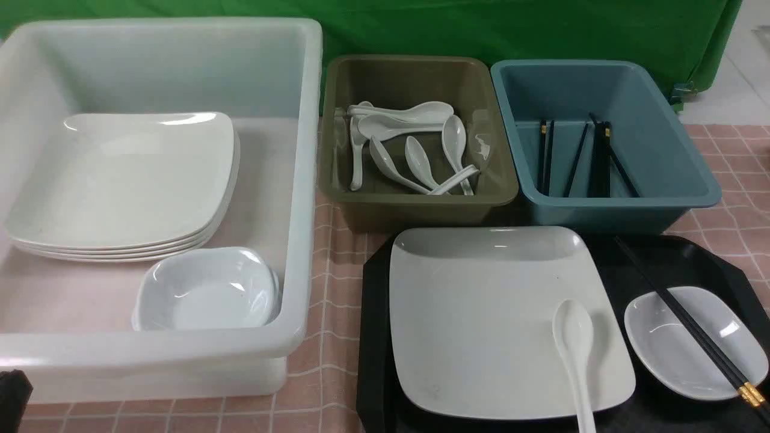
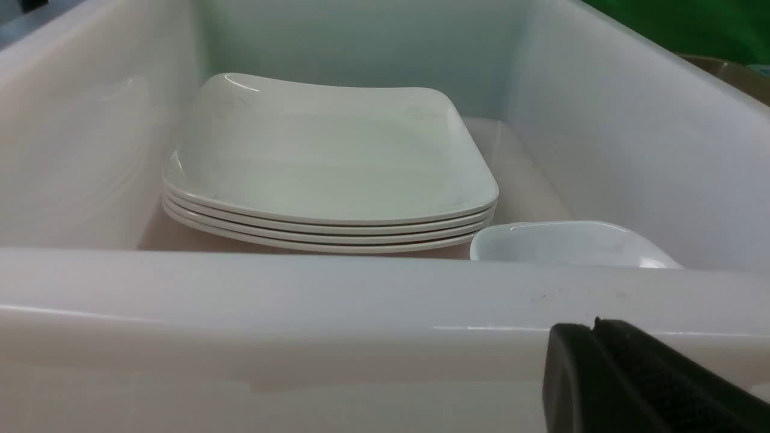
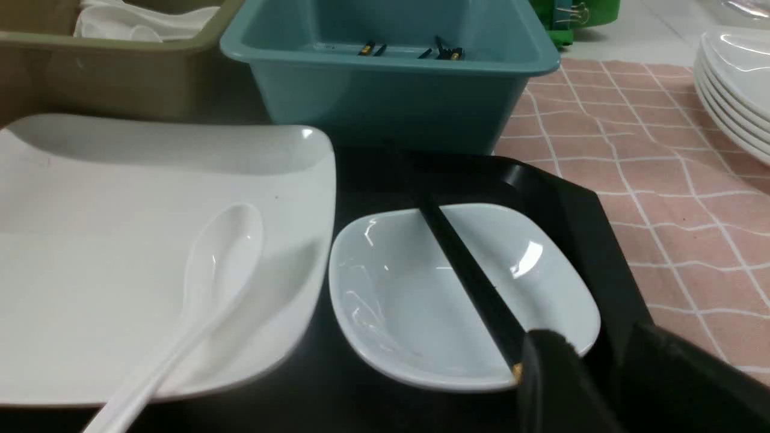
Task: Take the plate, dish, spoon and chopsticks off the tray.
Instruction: Use the right arm to grab a pair of chopsticks from the plate
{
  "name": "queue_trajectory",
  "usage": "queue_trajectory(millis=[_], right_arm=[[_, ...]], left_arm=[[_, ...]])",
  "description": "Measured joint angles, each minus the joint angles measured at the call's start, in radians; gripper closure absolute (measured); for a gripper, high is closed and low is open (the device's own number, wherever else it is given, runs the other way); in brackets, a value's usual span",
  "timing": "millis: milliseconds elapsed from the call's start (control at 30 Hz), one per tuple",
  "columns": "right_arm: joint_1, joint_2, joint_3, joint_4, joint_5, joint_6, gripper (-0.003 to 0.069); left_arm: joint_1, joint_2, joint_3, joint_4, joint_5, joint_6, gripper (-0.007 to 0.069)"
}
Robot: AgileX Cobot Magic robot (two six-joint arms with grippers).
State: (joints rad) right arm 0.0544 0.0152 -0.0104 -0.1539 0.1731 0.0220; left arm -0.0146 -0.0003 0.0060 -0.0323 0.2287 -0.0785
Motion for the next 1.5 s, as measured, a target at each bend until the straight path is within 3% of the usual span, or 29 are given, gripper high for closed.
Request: queue_trajectory(millis=[1433, 1500], right_arm=[[0.0, 0.0, 0.0, 0.0, 0.0, 0.0, 0.0418], [0.0, 0.0, 0.0, 0.059, -0.003, 0.079, 0.0418]], left_arm=[[0.0, 0.0, 0.0, 0.0, 0.0, 0.0, 0.062], [0.0, 0.0, 0.0, 0.0, 0.0, 0.0, 0.062]])
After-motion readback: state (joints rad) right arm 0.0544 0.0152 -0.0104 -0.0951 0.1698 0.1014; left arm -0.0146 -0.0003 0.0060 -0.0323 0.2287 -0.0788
